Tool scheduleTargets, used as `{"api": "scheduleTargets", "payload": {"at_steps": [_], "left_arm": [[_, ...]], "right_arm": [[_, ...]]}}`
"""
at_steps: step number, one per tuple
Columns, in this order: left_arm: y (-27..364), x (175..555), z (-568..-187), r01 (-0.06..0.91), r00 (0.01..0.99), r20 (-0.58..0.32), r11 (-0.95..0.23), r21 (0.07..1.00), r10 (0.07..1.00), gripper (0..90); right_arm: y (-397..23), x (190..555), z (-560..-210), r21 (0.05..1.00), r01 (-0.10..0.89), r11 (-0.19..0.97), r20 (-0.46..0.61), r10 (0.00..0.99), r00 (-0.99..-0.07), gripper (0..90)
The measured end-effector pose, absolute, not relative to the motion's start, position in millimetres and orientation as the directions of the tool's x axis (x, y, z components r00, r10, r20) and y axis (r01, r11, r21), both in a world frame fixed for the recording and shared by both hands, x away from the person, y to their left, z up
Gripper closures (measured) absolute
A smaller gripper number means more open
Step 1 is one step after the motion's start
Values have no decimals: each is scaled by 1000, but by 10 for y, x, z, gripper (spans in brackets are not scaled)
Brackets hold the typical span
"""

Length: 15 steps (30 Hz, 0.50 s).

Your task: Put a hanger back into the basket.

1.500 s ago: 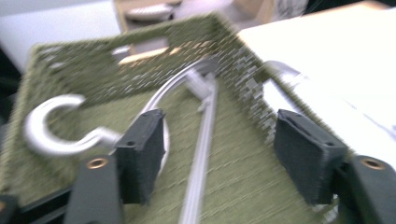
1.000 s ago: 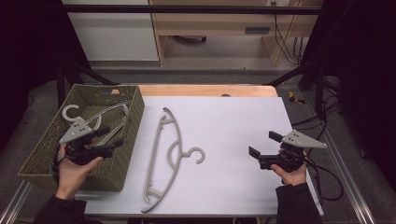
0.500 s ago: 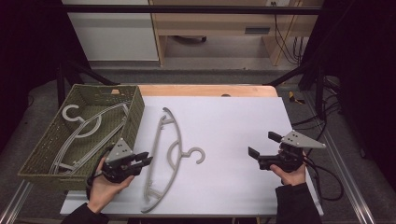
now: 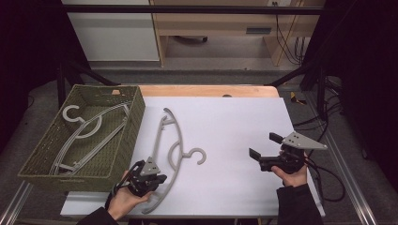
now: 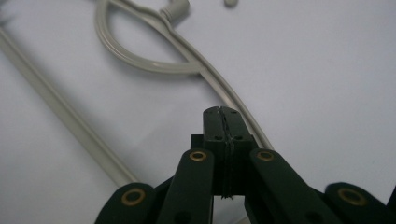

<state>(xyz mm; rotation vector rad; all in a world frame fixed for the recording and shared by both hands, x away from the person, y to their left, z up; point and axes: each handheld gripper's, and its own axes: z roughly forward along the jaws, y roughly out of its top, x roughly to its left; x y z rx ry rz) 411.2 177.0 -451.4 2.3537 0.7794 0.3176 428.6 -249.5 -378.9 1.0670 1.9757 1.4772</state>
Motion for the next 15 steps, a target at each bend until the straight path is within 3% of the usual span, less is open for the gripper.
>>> {"api": "scheduleTargets", "payload": {"at_steps": [15], "left_arm": [[1750,4110,-4631,459,818,22,-675,578,575,899]], "right_arm": [[-2483,4284,-3796,939,316,134,89,796,-599,28]]}}
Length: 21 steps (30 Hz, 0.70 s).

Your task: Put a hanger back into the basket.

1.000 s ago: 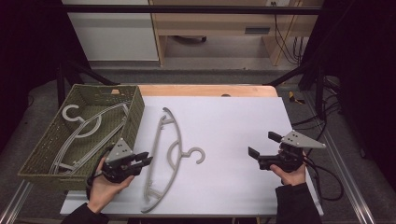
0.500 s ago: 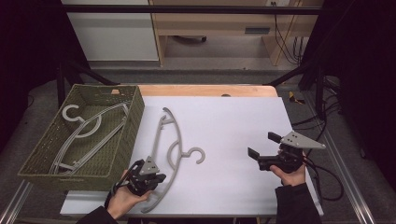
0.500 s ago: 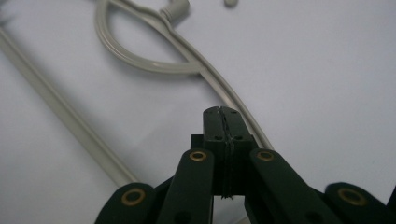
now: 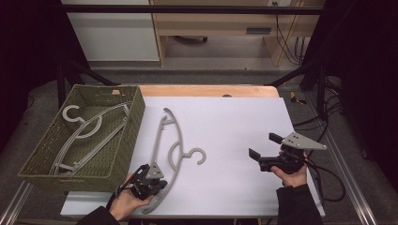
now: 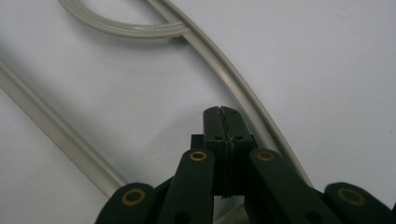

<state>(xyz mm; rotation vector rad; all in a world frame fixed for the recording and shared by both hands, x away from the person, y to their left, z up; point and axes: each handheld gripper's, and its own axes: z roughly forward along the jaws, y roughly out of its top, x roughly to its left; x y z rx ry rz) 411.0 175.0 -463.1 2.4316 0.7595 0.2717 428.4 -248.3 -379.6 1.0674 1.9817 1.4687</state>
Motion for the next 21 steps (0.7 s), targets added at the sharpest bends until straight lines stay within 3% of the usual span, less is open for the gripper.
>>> {"api": "scheduleTargets", "payload": {"at_steps": [10,21], "left_arm": [[1644,4105,-4642,461,821,0,-663,590,571,899],[1187,4105,-4658,413,839,36,-678,608,543,900]], "right_arm": [[-2434,4305,-3830,934,327,145,89,792,-604,28],[-2415,4321,-3849,931,329,161,82,784,-616,29]]}}
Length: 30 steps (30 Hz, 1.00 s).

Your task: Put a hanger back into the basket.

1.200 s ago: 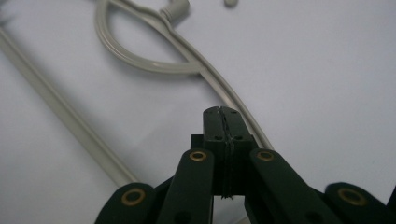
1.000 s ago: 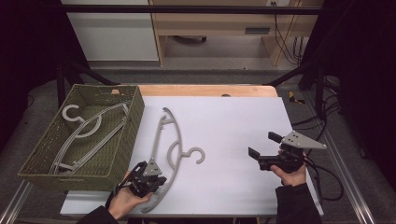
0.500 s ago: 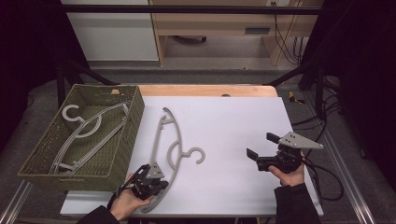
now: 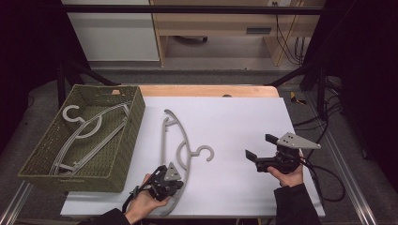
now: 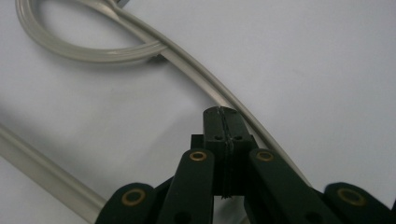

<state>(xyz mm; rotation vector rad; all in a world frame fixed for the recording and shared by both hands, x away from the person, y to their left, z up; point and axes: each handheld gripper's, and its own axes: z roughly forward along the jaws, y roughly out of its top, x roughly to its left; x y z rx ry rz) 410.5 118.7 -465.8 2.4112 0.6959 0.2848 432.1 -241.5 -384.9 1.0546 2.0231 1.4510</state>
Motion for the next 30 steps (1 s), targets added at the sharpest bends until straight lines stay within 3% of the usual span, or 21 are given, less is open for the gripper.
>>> {"api": "scheduleTargets", "payload": {"at_steps": [11,20,27,30], "left_arm": [[839,4194,-4629,397,835,59,-672,624,548,899],[1268,4262,-4328,409,795,15,-553,726,607,851],[1768,4257,-3883,356,752,6,-414,838,659,615],[1907,4272,-3782,342,732,-1,-367,865,682,435]], "right_arm": [[-2398,4322,-3854,930,332,157,89,781,-618,29],[-2265,4311,-3873,926,335,176,87,763,-641,32],[-1997,4286,-3879,914,369,172,124,746,-654,37],[-1821,4279,-3921,899,391,198,122,743,-658,47]]}}
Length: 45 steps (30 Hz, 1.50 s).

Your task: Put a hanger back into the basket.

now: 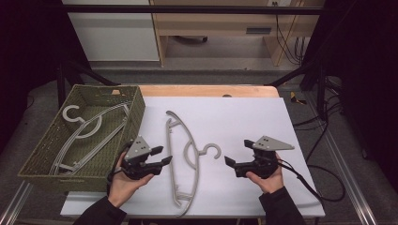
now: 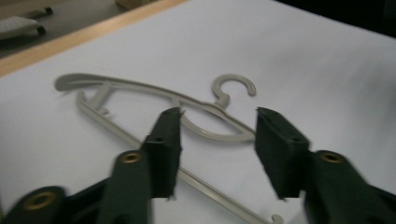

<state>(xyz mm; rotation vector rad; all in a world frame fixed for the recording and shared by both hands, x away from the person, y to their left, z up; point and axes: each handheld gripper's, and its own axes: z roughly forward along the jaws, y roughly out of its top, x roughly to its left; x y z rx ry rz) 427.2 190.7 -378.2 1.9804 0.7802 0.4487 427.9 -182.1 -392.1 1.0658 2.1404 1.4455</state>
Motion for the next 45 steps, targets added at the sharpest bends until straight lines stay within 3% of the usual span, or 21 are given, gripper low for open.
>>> {"api": "scheduleTargets", "payload": {"at_steps": [8,17,30,40,45], "left_arm": [[2089,4308,-3730,318,711,-14,-303,898,703,180],[2193,4292,-3665,309,716,-37,-268,912,697,67],[2256,4335,-3700,328,704,-37,-279,903,709,83],[2246,4331,-3717,326,710,-33,-287,900,703,85],[2245,4320,-3719,325,717,-34,-291,900,697,87]], "right_arm": [[-1336,4239,-4121,843,442,306,105,712,-694,75],[-864,4219,-4498,769,500,399,113,685,-720,127],[-663,4247,-4785,690,567,450,121,700,-703,292],[-699,4246,-4743,668,564,486,101,692,-715,454],[-753,4268,-4708,635,592,497,109,700,-705,476]]}}
